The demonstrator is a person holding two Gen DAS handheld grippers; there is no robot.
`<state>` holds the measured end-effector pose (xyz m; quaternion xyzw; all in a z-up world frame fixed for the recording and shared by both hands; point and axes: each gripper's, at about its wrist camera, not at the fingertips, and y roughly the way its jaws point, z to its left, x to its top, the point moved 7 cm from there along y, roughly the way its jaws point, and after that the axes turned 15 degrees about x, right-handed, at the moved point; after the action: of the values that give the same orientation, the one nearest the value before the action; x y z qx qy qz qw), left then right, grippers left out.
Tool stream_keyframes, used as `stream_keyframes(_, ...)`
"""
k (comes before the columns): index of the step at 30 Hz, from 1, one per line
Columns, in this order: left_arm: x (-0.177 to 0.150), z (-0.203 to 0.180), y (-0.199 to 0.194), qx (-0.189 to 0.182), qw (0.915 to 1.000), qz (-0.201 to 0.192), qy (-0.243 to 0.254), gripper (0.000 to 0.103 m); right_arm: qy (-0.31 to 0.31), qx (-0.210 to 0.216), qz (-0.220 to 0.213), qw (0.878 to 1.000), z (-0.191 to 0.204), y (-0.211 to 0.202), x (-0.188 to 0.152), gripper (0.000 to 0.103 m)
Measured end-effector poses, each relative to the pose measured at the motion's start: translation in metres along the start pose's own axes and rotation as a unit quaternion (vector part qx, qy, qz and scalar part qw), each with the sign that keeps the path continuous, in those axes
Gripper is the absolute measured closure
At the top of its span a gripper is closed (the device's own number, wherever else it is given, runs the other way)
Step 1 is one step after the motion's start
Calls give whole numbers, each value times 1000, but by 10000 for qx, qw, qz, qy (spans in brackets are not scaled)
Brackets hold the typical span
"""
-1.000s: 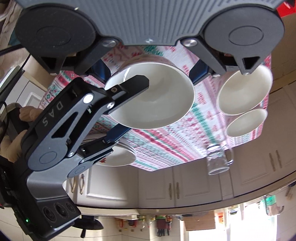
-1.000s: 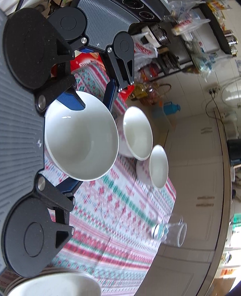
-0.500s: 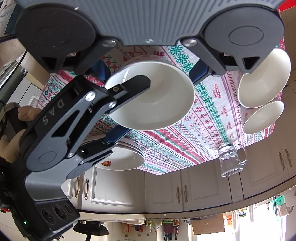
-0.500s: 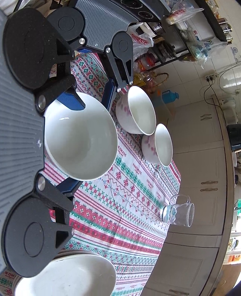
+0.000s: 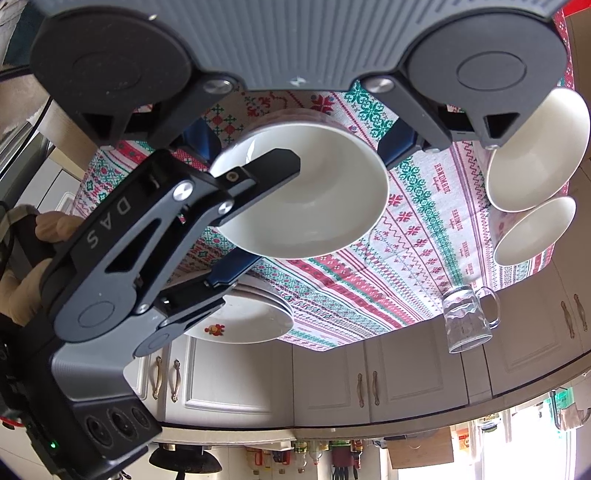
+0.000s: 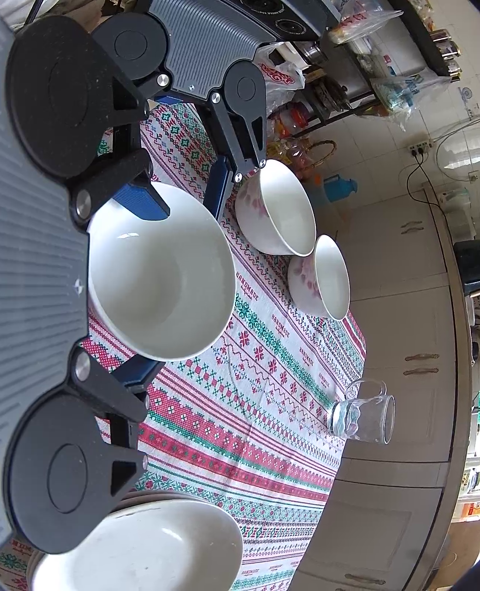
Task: Organize plates and bowls
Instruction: 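Lower the bowl beside the plate stack and open the right gripper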
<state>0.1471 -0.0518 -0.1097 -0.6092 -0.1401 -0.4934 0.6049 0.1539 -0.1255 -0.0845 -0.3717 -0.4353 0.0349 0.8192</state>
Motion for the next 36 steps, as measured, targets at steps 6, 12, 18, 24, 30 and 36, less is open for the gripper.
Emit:
stream_keyframes(6,1,-1,0,-21,10000,-13,-8,12,7,-48,13,10000,-1,0,-1,20)
stream_keyframes(12,0,1,1,76,10000,-11,8,7,42,15,-4,10000,0,1,-1,13)
stream_keyframes(18,-4,9,-6,61,9997,58,-218,4,-109,-33,-127,9999,5,-3,2,0)
stream_keyframes(24,-8,20,-18,222,9989,71,-400,4,-261,-189,-114,9994,8,-5,7,0)
stream_keyframes(30,-16,41,-28,506,9967,96,-635,4,-544,-318,-106,9980,18,-5,19,0)
stream_keyframes(36,-27,74,-33,918,9914,100,-930,4,-830,-433,14,9956,29,9,37,0)
